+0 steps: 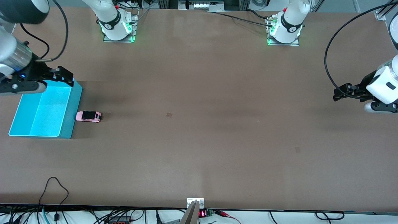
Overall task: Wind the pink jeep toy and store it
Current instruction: 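Reach the right gripper to the pink jeep and grasp it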
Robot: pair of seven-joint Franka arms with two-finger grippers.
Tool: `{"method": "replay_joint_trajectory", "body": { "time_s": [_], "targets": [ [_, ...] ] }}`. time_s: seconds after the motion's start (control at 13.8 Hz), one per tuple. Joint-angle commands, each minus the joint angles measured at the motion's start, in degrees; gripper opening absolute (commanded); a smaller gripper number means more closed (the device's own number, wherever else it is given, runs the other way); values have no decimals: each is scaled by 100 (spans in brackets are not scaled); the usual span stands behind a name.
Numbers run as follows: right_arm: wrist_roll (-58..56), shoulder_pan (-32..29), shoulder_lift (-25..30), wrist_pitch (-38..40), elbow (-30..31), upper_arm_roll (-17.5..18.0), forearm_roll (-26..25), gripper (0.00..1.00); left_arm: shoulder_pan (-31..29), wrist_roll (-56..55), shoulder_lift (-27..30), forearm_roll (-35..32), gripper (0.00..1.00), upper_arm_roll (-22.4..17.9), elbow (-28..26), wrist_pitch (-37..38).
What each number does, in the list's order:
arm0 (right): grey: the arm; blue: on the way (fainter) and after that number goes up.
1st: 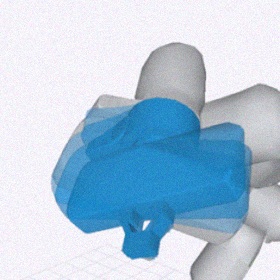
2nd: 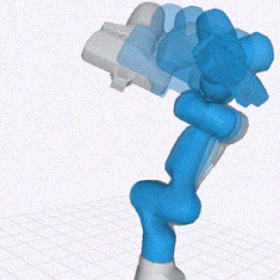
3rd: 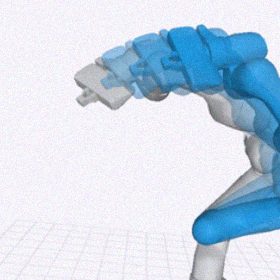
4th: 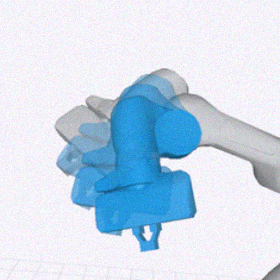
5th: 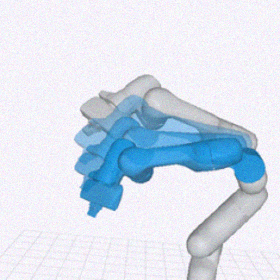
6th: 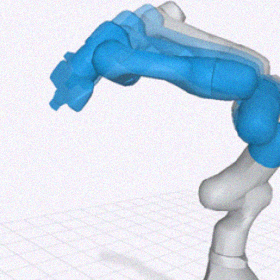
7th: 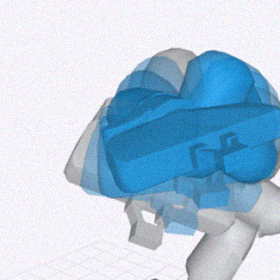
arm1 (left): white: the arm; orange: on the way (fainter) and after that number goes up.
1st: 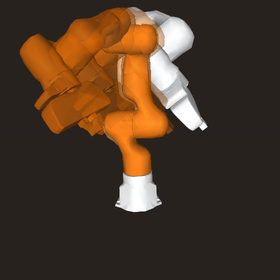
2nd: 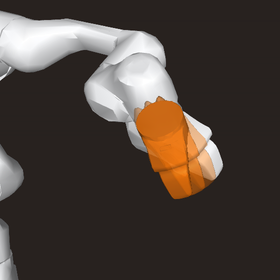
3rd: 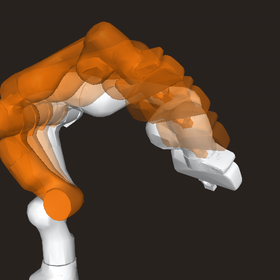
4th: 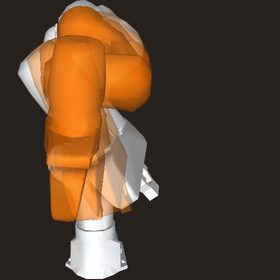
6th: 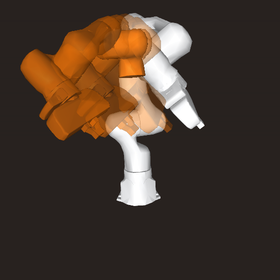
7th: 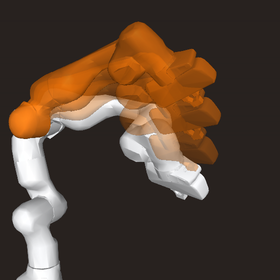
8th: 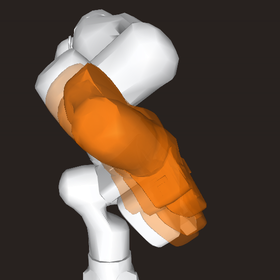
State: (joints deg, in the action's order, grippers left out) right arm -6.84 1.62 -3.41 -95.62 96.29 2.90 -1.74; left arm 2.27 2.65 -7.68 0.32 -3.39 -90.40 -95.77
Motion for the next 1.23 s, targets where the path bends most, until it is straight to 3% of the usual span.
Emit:
{"method": "replay_joint_trajectory", "body": {
  "time_s": [0.0, 0.36, 0.87, 1.16],
  "targets": [
    [-1472, -74, -387, 123, -66, 44, 7, 100, 107, 61, 328, 91, 100, -48, -338, -126],
    [-3373, -135, -924, -262, 178, 18, 16, 100, 98, 69, 302, 29, 100, 40, -285, -13],
    [-5860, -346, -1231, -2563, 1663, 18, -2, 100, 81, 34, 363, -15, 100, 75, -338, 41],
    [-7355, -705, -1635, -3689, 2122, 18, -2, 100, 89, 8, 381, -129, 100, 154, -329, 40]
  ]
}}
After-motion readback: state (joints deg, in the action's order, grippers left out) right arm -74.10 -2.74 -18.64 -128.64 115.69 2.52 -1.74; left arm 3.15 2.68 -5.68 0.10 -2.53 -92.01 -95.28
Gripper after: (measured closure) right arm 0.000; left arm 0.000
